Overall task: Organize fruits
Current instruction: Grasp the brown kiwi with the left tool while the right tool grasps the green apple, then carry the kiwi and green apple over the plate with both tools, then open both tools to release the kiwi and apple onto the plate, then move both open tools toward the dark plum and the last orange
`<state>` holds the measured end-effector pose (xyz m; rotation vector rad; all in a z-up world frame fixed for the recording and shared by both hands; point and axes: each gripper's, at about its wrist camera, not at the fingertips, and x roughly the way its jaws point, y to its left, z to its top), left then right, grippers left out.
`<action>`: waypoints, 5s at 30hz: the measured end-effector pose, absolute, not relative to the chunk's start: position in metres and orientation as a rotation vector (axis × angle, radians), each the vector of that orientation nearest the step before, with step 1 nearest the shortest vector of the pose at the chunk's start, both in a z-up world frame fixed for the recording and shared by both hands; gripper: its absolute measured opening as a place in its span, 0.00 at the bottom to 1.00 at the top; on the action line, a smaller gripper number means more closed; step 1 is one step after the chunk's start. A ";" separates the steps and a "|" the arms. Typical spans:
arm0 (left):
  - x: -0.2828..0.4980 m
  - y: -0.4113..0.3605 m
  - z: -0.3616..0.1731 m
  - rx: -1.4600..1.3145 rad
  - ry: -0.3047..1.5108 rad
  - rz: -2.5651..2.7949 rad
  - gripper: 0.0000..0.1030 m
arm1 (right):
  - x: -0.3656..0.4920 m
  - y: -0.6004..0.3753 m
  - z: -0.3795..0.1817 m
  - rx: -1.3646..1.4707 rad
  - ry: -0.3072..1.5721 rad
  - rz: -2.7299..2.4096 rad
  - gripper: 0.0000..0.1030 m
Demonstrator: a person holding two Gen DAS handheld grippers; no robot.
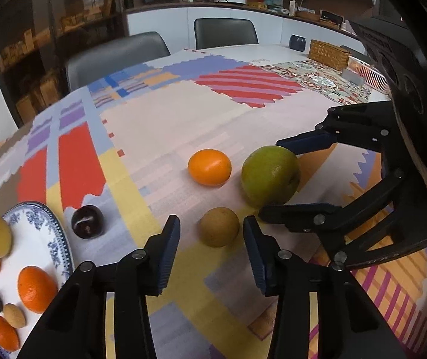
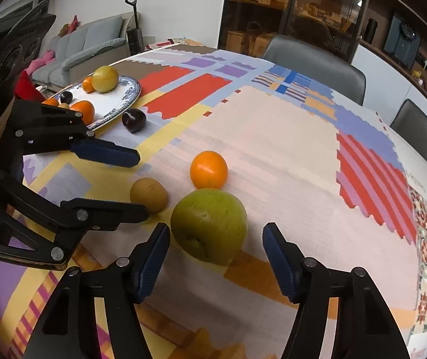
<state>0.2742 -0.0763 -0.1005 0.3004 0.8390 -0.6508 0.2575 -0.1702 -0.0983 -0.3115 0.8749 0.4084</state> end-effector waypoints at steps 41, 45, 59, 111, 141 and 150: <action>0.204 0.023 -0.033 0.033 0.732 -0.292 0.27 | 0.216 -0.117 -0.044 -0.103 0.800 0.495 0.49; 0.201 0.045 -0.026 0.022 0.715 -0.250 0.27 | 0.218 -0.100 -0.035 -0.099 0.783 0.518 0.49; 0.234 0.110 -0.021 0.031 0.712 -0.156 0.27 | 0.257 -0.032 -0.020 -0.116 0.756 0.589 0.49; 0.262 0.129 -0.017 0.070 0.771 -0.053 0.60 | 0.288 -0.010 -0.028 -0.111 0.788 0.481 0.68; 0.231 0.022 -0.017 0.100 0.670 -0.246 0.74 | 0.216 -0.155 -0.010 0.021 0.713 0.085 0.77; 0.272 0.015 -0.049 0.155 0.727 -0.348 0.58 | 0.234 -0.153 -0.034 0.006 0.750 0.014 0.77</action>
